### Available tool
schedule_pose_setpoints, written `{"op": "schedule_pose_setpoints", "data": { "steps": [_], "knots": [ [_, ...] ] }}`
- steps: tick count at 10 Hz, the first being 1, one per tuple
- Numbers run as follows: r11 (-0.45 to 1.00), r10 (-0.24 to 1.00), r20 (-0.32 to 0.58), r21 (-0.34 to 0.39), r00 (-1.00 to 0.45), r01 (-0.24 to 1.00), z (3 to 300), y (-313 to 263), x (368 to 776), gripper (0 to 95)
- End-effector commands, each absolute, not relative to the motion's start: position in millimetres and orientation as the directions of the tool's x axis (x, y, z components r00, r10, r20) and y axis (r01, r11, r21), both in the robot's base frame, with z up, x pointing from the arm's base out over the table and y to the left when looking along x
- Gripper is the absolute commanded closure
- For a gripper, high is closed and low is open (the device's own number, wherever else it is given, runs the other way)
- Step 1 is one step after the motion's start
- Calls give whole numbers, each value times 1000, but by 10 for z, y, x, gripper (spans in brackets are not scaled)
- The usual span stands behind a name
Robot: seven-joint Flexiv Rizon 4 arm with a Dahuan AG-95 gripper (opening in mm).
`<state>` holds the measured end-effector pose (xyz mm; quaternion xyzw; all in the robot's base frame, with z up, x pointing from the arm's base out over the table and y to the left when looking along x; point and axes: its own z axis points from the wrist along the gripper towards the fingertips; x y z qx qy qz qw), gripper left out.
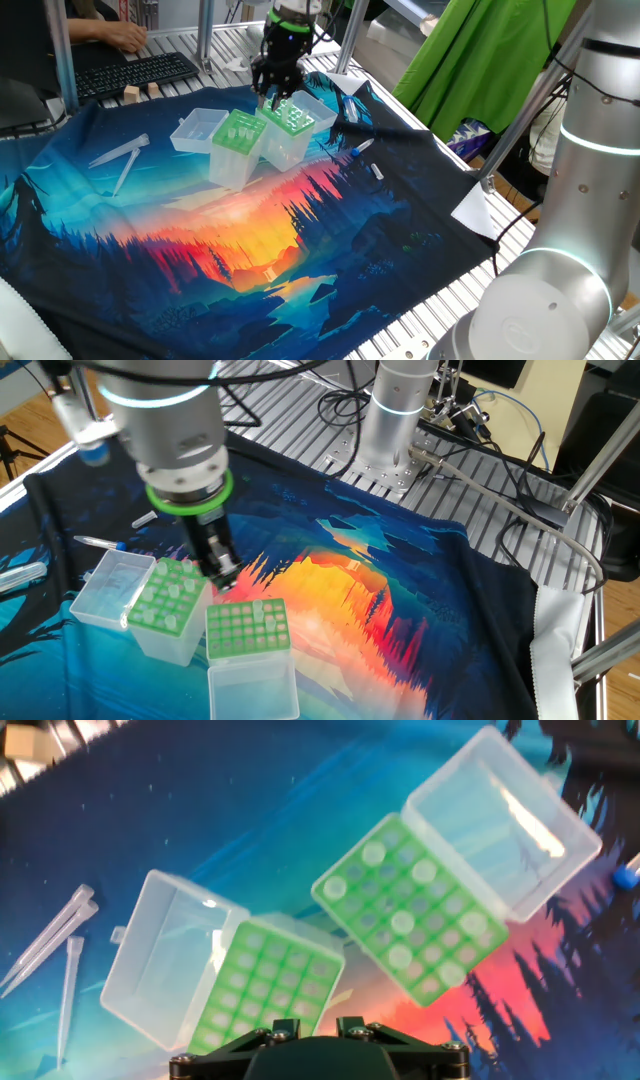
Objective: Transfer all large pipette tips from one holder to another
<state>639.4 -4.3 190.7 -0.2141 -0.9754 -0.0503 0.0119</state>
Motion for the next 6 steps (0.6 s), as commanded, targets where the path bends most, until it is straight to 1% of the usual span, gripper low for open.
{"op": "schedule_pose_setpoints", "data": {
  "steps": [1,5,6],
  "knots": [
    [884,454,54,98,-889,458,1872,46,6364,760],
    [799,591,71,91,-804,595,1830,245,6337,760],
    [785,609,72,89,-790,613,1829,288,6327,760]
  ]
}}
